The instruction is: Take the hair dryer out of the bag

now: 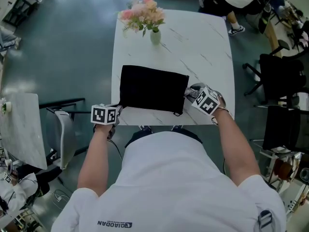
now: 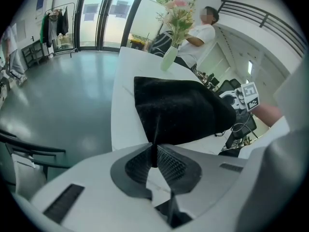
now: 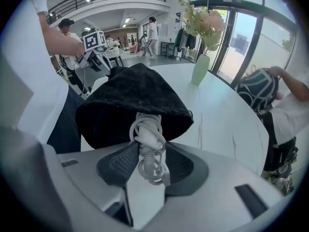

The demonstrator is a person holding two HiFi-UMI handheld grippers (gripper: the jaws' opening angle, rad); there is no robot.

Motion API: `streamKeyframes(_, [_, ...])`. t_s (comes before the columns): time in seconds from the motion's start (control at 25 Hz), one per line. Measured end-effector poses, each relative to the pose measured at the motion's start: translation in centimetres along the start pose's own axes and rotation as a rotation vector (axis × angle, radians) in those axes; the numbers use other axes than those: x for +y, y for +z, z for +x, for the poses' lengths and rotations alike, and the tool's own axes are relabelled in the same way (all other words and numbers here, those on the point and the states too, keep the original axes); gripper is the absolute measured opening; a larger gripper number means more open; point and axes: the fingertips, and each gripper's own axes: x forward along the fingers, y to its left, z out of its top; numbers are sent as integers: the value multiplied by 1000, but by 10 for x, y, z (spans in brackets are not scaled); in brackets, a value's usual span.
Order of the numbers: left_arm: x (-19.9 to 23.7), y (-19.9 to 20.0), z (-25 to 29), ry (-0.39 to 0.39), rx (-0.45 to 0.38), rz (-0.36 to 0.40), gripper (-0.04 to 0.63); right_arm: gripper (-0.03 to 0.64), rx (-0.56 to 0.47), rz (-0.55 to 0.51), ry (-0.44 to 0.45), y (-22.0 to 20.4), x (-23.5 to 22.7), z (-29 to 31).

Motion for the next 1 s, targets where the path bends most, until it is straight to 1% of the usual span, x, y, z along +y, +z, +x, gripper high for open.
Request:
streamKeyframes(0.16, [-1,-10,-3,-14,23,-1,35,186,15,21,-17,-19,-2,-7])
streamKeyframes(0.32, [-8,-29,-4,-74,82,-8,35,186,20,3,-40,-27,-6,-3])
streamKeyframes(0.48, [-14,-42,-5,-131,121,-28,37,186,32,-40,-50,-23,-10,0])
streamKeyframes(0.6, [-16,-43,-5,-150,127,6,43,194,63,-46,-55,-23,-13,1])
streamKeyframes(0.64, [-17,-43,-6,-156,133,24,68,205,75,-34,-54,-24,-13,0])
streamKeyframes(0.68, [-16,-44,-8,-162,141,42,126,220,86,-17,-47,-26,-12,-1])
streamKeyframes(0.72, [-14,-45,-10,-165,149,56,170,243,93,1,-36,-27,-11,-2])
streamKeyframes(0.76, [-11,-44,-12,-165,154,66,180,252,93,15,-27,-28,-11,-4])
streamKeyframes(0.88, [2,-34,-23,-141,127,81,183,255,60,27,-35,-23,-13,-14])
streamKeyframes(1.0, [6,-5,-33,-108,43,122,183,255,1,38,-52,-12,-14,-27])
